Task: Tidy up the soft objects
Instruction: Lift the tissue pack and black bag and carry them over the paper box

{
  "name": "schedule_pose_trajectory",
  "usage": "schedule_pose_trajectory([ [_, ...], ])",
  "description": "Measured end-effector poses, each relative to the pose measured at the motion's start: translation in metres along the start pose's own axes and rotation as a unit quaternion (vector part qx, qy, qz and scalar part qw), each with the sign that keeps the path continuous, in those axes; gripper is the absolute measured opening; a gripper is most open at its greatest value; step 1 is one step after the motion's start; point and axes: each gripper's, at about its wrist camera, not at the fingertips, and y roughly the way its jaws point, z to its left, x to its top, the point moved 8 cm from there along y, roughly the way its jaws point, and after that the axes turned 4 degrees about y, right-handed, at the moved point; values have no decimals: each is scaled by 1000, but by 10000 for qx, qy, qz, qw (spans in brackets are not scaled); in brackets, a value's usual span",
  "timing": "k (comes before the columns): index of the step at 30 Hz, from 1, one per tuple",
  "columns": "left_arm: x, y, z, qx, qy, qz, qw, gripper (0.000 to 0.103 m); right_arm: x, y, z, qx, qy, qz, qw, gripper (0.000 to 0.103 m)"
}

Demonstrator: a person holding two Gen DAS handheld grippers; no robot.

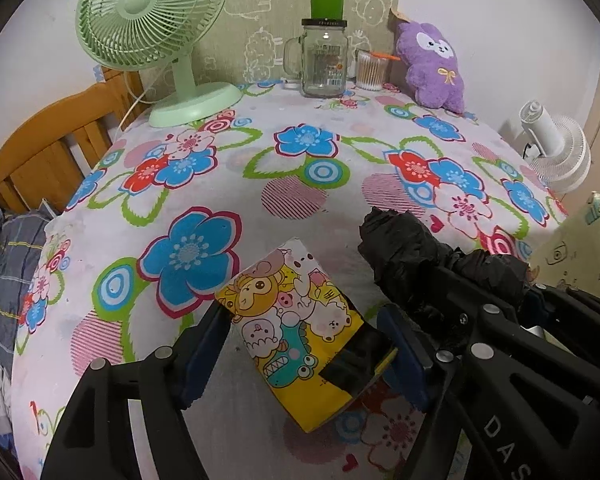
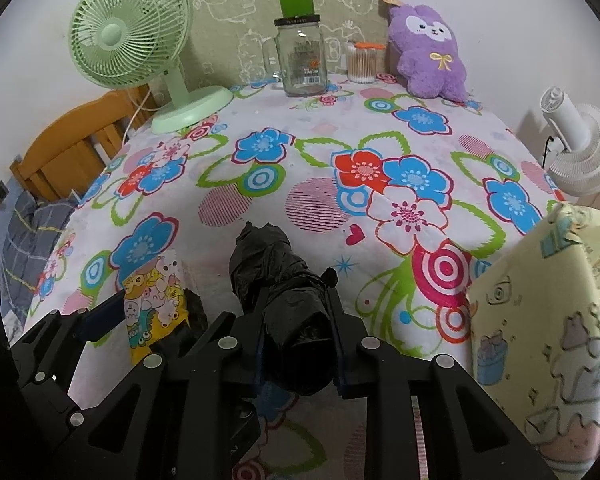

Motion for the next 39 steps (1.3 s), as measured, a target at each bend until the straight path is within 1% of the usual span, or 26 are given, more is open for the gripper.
schedule_pose_trajectory([
  [16,-1,-52,-10,113,-14,-386,9992,76,-4,-55,1,94,-84,-379,9992,27],
  [31,6,-111,-20,256,-42,-847,9961,75,0,-114,3,247,-211,-822,9961,27],
  [39,11,-136,-24,288,-52,-1060,9939,75,3,-142,4,323,-292,-1027,9938,27],
])
